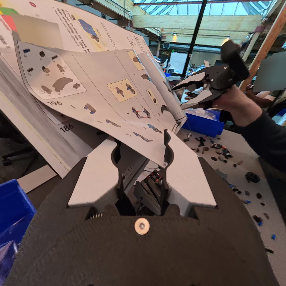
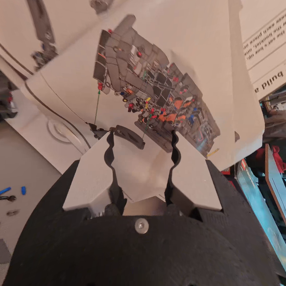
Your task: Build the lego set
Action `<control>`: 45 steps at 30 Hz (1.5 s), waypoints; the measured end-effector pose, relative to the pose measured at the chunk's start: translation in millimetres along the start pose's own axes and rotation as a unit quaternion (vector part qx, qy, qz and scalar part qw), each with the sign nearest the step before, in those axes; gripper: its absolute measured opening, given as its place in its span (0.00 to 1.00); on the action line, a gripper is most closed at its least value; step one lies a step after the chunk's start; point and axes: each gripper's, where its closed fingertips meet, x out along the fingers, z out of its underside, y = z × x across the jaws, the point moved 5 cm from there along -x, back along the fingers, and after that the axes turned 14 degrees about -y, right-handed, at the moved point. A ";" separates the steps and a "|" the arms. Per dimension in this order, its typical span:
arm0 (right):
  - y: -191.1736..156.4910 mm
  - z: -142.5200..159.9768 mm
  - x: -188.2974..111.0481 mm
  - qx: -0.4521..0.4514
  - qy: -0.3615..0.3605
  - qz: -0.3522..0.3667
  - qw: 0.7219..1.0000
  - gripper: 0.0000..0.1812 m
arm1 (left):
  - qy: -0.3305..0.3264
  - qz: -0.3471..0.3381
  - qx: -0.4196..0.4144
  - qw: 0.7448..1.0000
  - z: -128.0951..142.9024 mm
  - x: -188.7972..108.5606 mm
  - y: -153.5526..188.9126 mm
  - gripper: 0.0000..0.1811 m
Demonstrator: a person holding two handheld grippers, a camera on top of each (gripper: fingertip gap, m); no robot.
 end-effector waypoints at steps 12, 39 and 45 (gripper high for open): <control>-2.5 -17.7 -28.6 -0.007 0.054 0.029 0.998 0.35 | -0.003 0.018 -0.043 0.999 11.4 -11.7 -19.0 0.22; -8.2 -18.2 -26.1 -0.051 0.017 0.034 0.998 0.31 | -0.009 -0.003 -0.027 1.000 12.3 -12.3 -18.2 0.03; -36.0 -50.5 -73.4 -0.061 0.127 -0.013 0.990 0.27 | -0.004 -0.003 -0.032 0.999 12.0 -13.9 -19.6 0.03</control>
